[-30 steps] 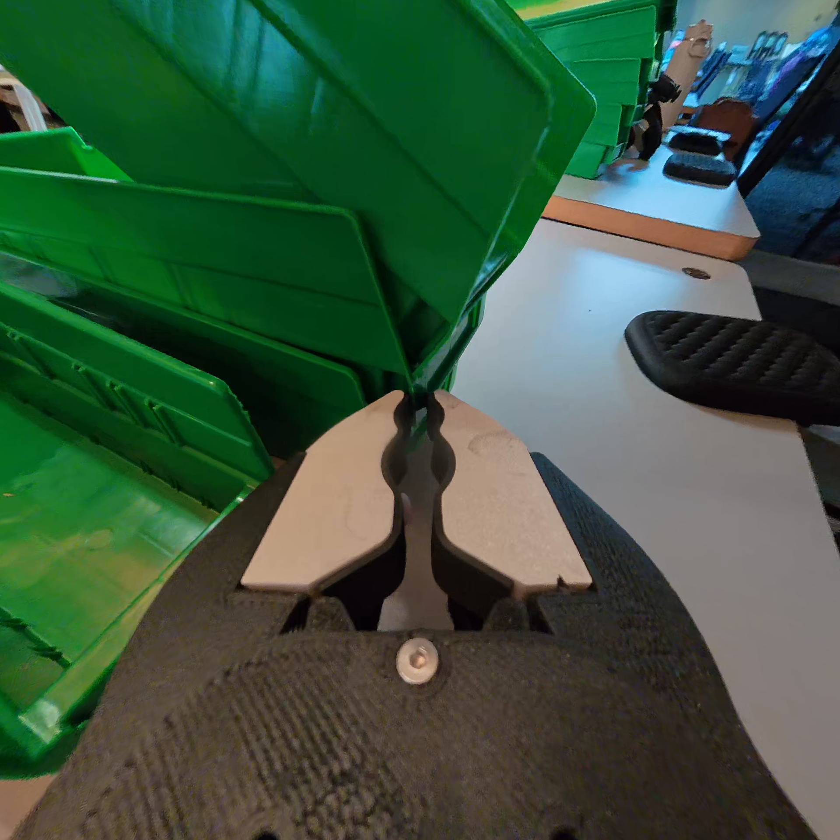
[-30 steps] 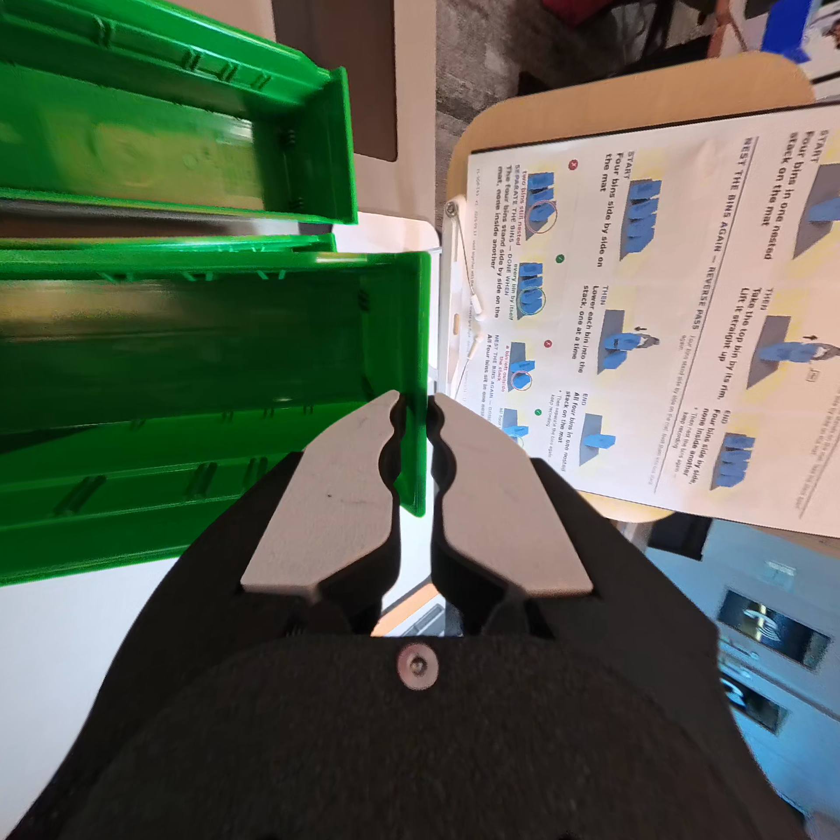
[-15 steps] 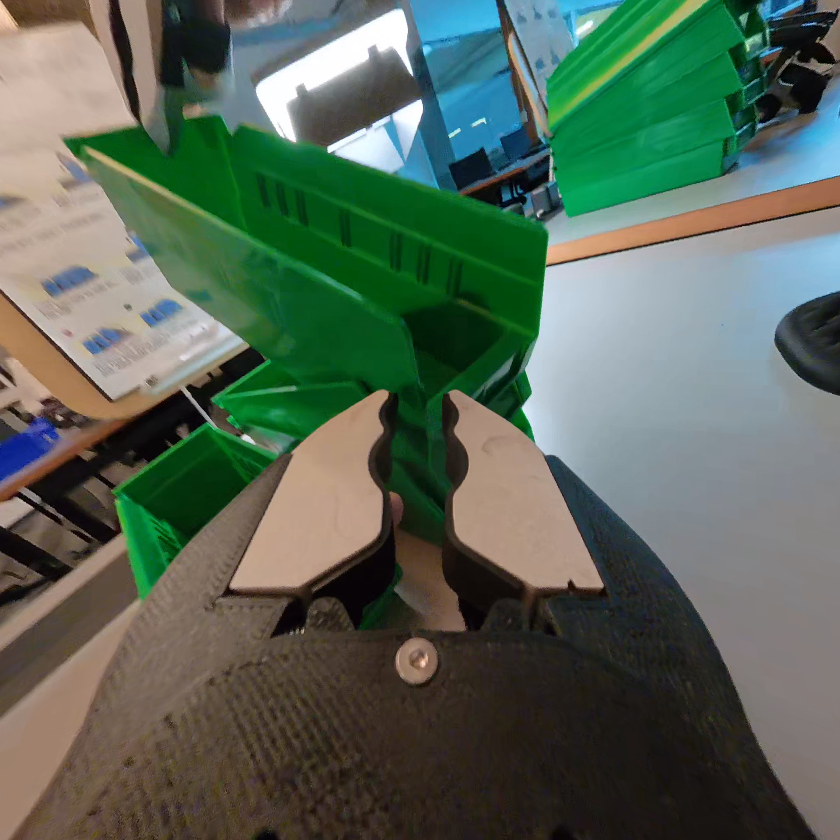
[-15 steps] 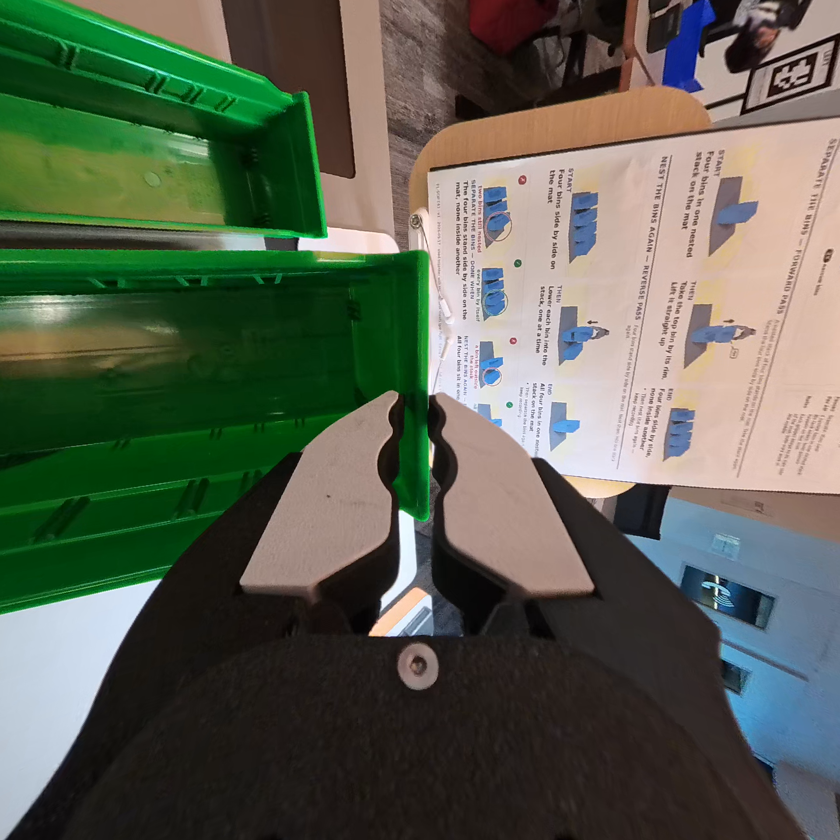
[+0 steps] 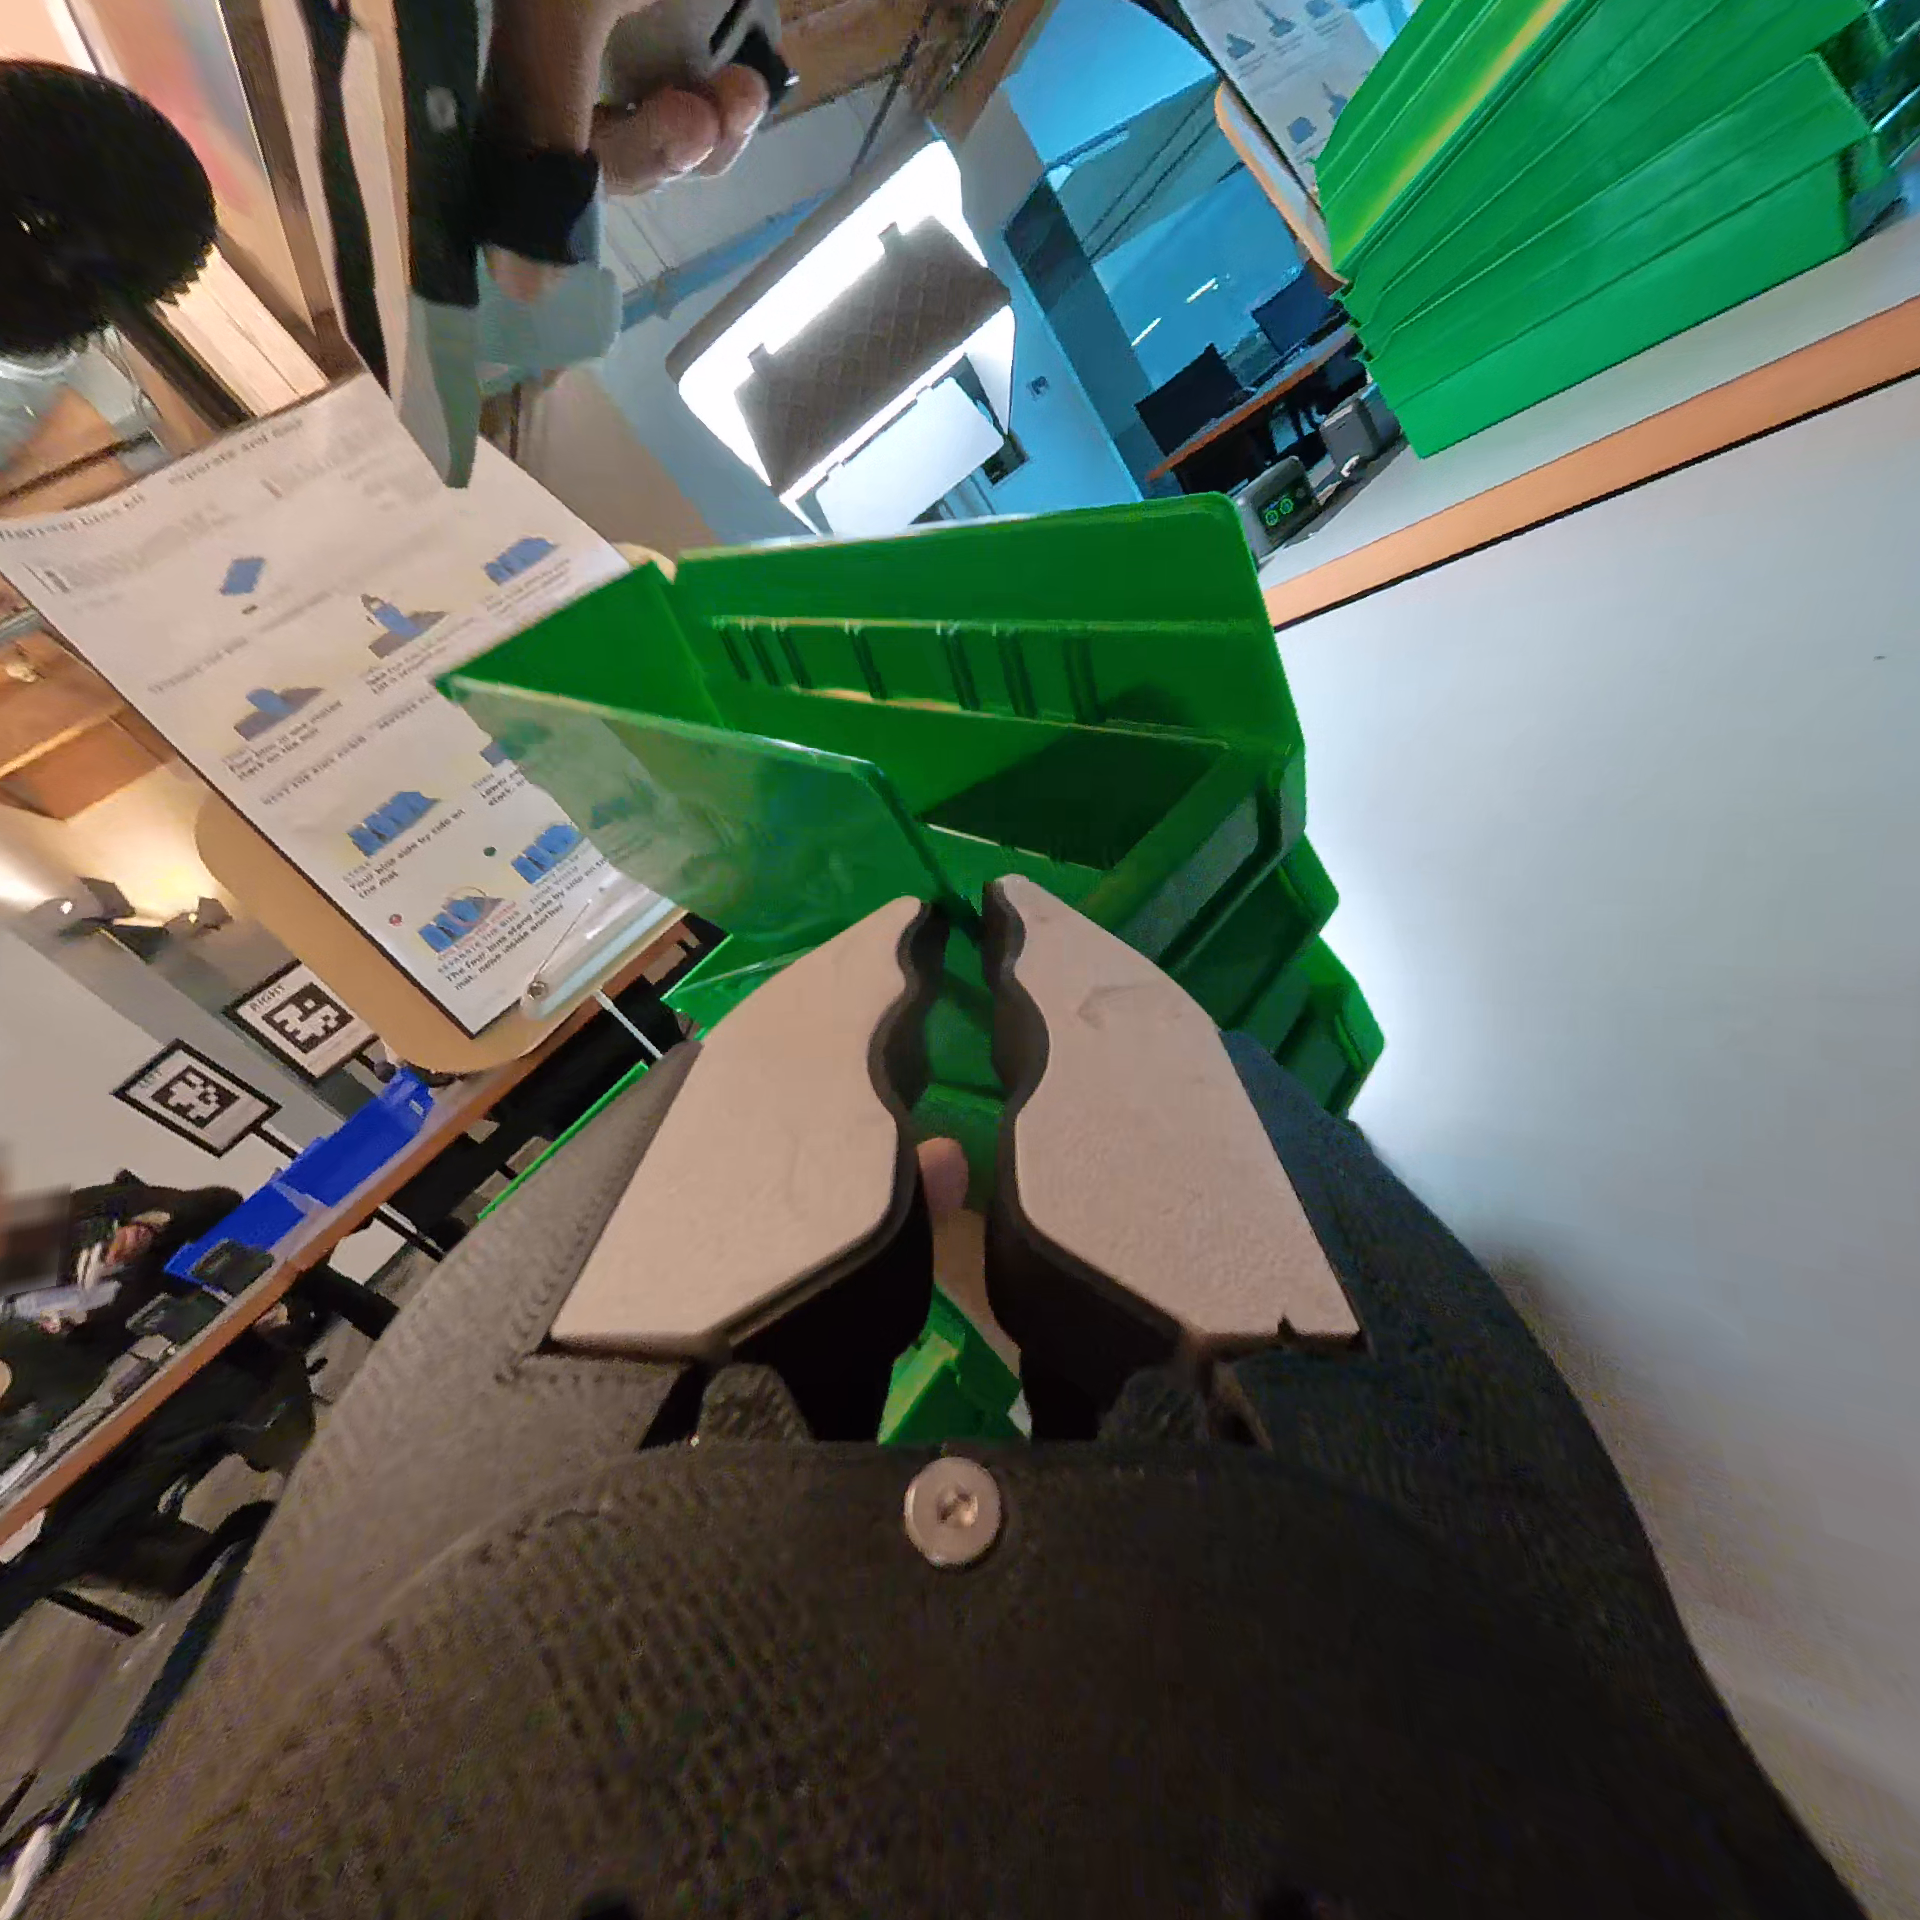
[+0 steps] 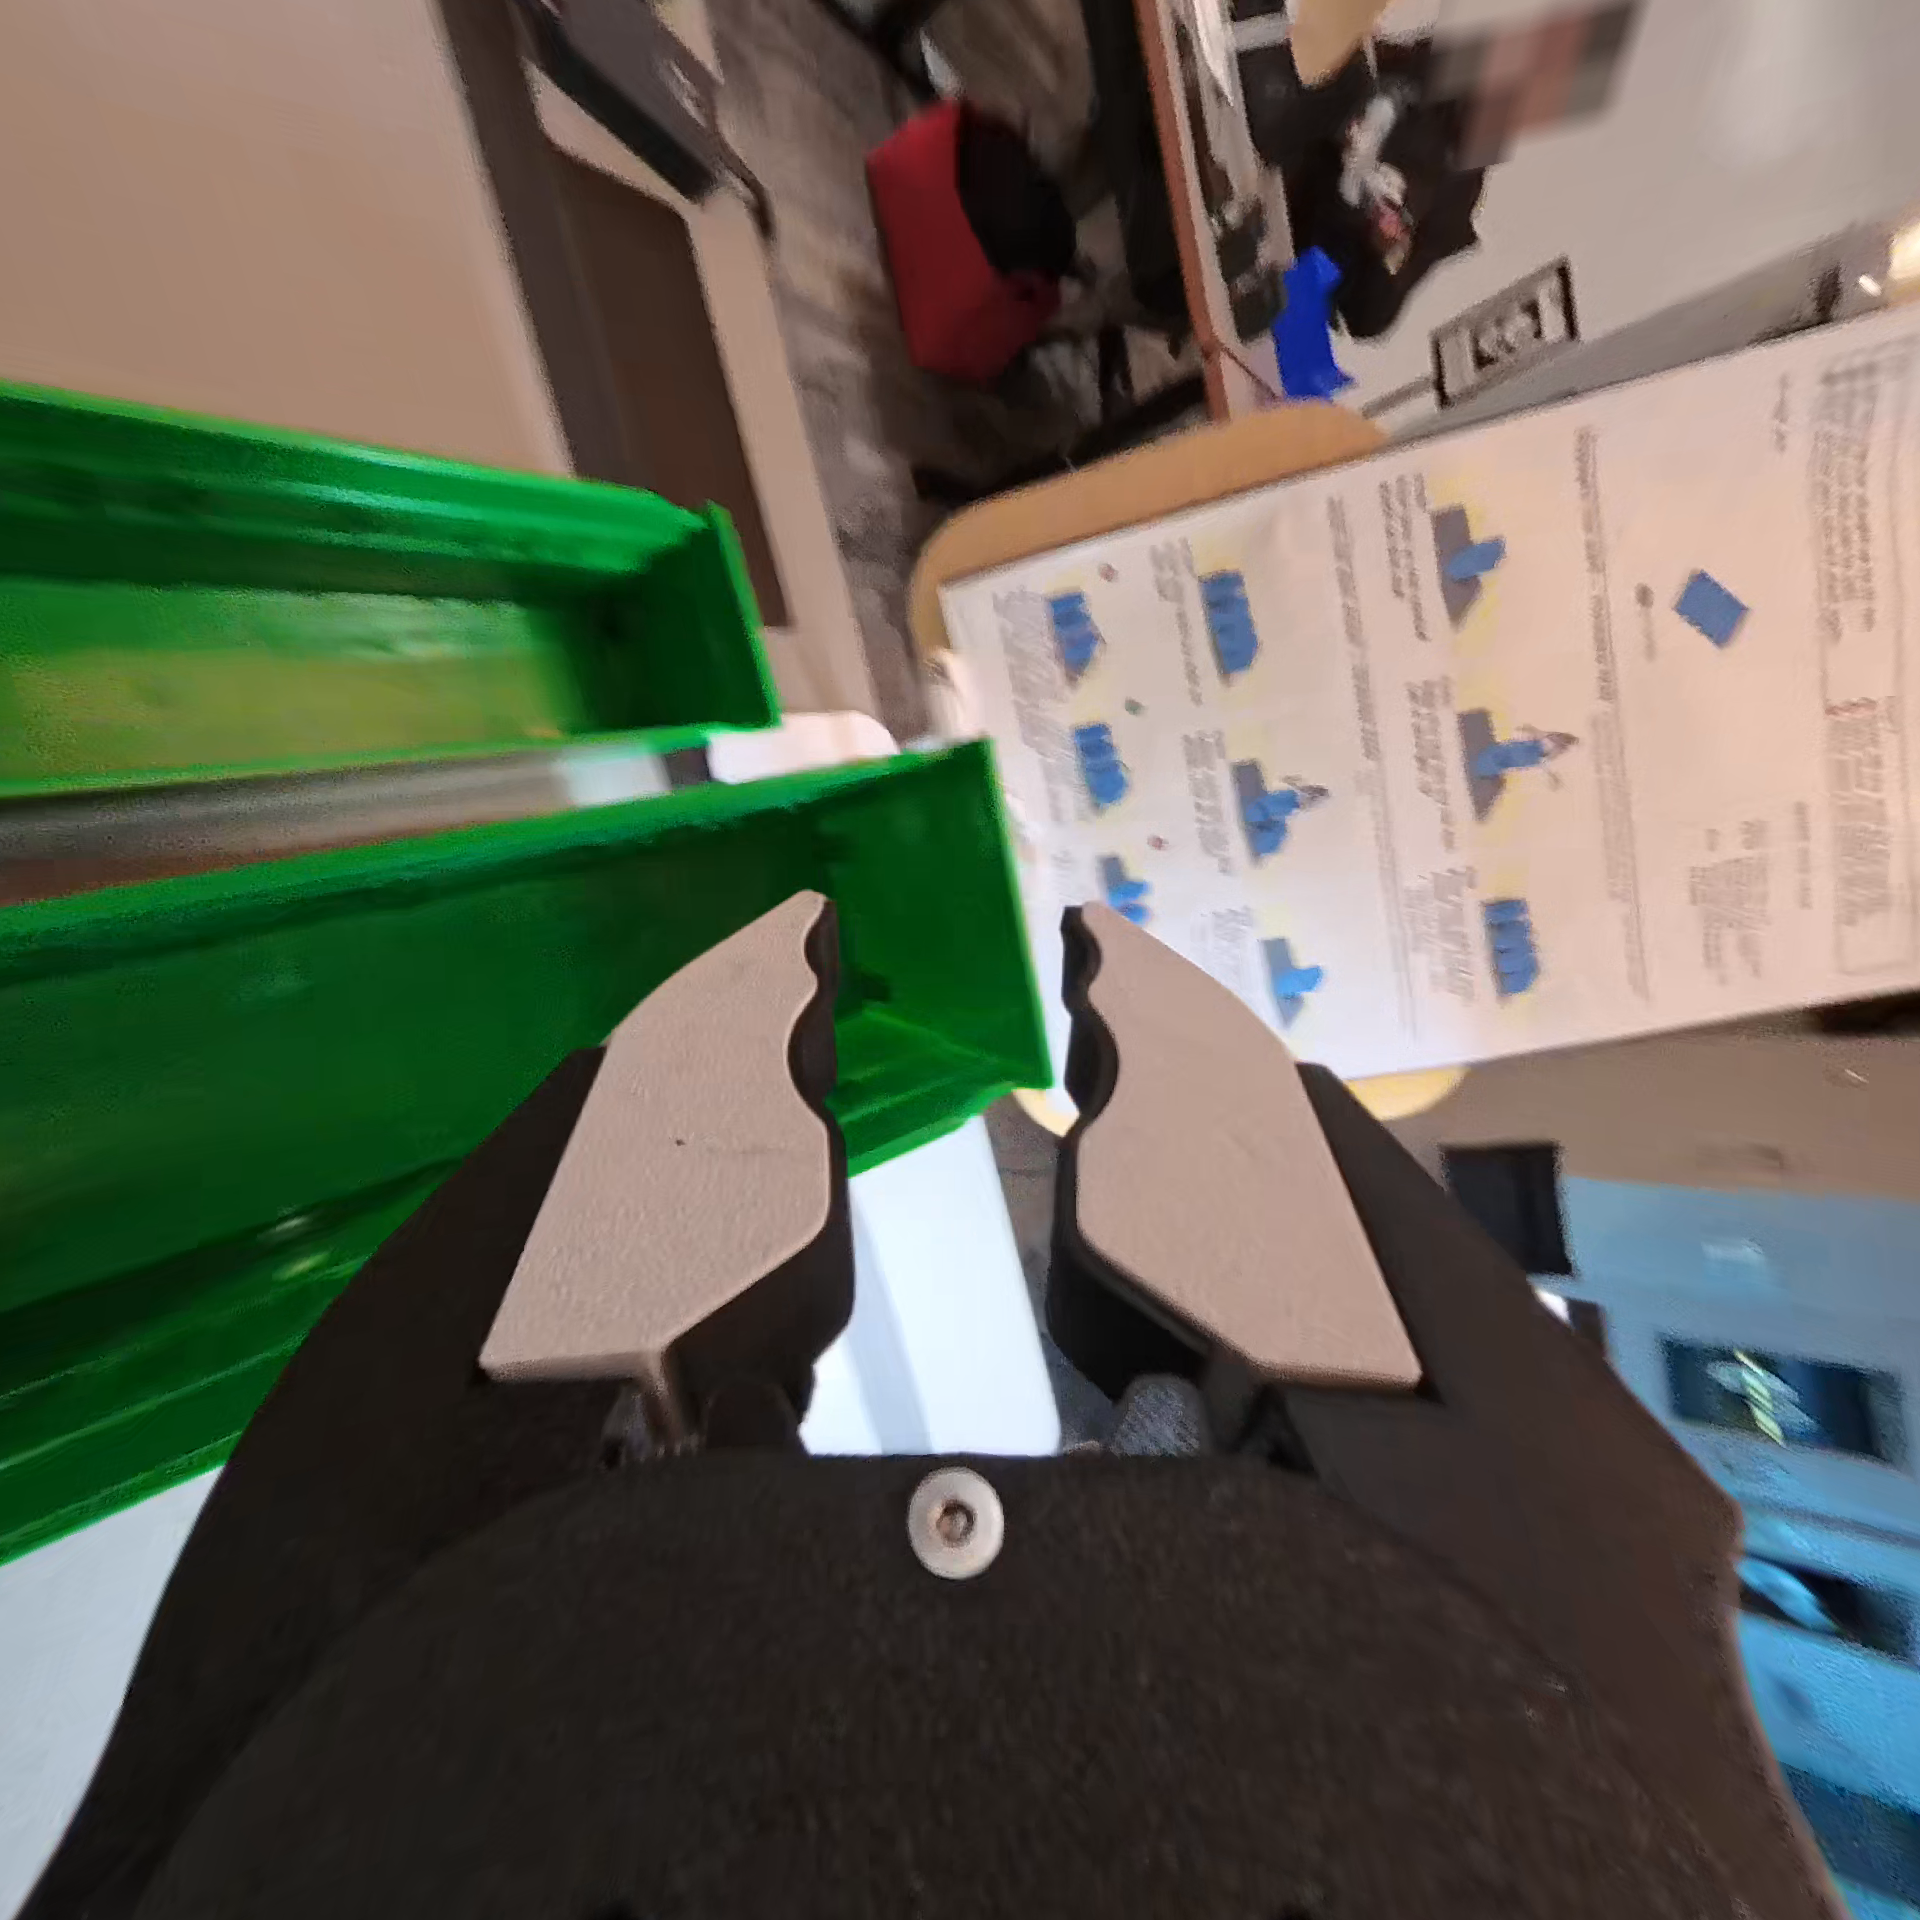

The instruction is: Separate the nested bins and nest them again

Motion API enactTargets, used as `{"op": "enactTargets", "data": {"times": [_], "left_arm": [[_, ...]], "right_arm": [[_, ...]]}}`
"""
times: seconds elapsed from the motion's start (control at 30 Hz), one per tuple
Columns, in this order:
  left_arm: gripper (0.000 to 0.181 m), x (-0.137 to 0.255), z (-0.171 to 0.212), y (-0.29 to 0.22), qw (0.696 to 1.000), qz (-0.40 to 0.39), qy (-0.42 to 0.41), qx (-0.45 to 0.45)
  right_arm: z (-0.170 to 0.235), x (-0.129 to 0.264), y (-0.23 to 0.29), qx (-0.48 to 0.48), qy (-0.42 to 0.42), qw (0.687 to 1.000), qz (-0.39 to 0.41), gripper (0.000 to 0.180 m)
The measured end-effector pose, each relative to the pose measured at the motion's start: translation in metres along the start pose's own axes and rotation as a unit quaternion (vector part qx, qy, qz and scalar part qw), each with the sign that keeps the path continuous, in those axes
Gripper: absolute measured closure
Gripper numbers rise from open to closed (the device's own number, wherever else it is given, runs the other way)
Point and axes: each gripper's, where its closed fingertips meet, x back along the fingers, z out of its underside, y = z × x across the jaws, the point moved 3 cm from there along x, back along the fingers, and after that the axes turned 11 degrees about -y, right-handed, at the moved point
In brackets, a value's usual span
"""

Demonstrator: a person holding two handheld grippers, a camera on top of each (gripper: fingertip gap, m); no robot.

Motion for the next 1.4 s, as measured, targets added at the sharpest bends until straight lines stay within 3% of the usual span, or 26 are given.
{"op": "enactTargets", "data": {"times": [0.1,0.23,0.33,0.4,0.5,0.67,0.8,0.93,1.03,1.23,1.4], "left_arm": [[0.174,0.000,-0.001,-0.002,1.000,0.004,-0.005,-0.009],[0.175,-0.001,0.000,-0.005,1.000,0.011,-0.007,-0.013],[0.175,-0.002,-0.001,-0.007,1.000,0.015,-0.009,-0.010],[0.176,-0.002,-0.002,-0.008,1.000,0.017,-0.010,-0.006],[0.175,-0.001,-0.005,-0.008,1.000,0.017,-0.012,-0.006],[0.169,0.003,-0.009,-0.008,0.999,0.024,-0.022,0.016],[0.149,0.019,-0.020,-0.005,0.992,0.040,-0.052,0.104],[0.143,0.027,-0.003,-0.003,0.983,0.062,-0.015,0.173],[0.143,0.022,0.017,-0.013,0.970,0.101,0.034,0.221],[0.152,0.009,0.029,-0.046,0.958,0.165,0.066,0.226],[0.159,0.001,0.035,-0.048,0.955,0.153,0.084,0.241]], "right_arm": [[-0.010,0.038,0.073,-0.018,-0.034,0.992,-0.118,0.138],[0.015,0.065,0.188,0.021,0.044,0.960,-0.275,0.132],[0.044,0.057,0.238,0.053,0.118,0.955,-0.268,0.128],[0.051,0.044,0.248,0.053,0.129,0.963,-0.232,0.131],[0.050,0.038,0.262,0.018,0.128,0.959,-0.253,0.145],[0.049,0.041,0.263,-0.010,0.126,0.951,-0.282,0.151],[0.051,0.044,0.260,-0.010,0.123,0.952,-0.279,0.151],[0.055,0.048,0.257,-0.005,0.115,0.951,-0.287,0.151],[0.057,0.050,0.255,0.006,0.118,0.946,-0.301,0.151],[0.059,0.052,0.249,0.026,0.112,0.930,-0.350,0.152],[0.068,0.047,0.244,0.020,0.128,0.920,-0.370,0.154]]}}
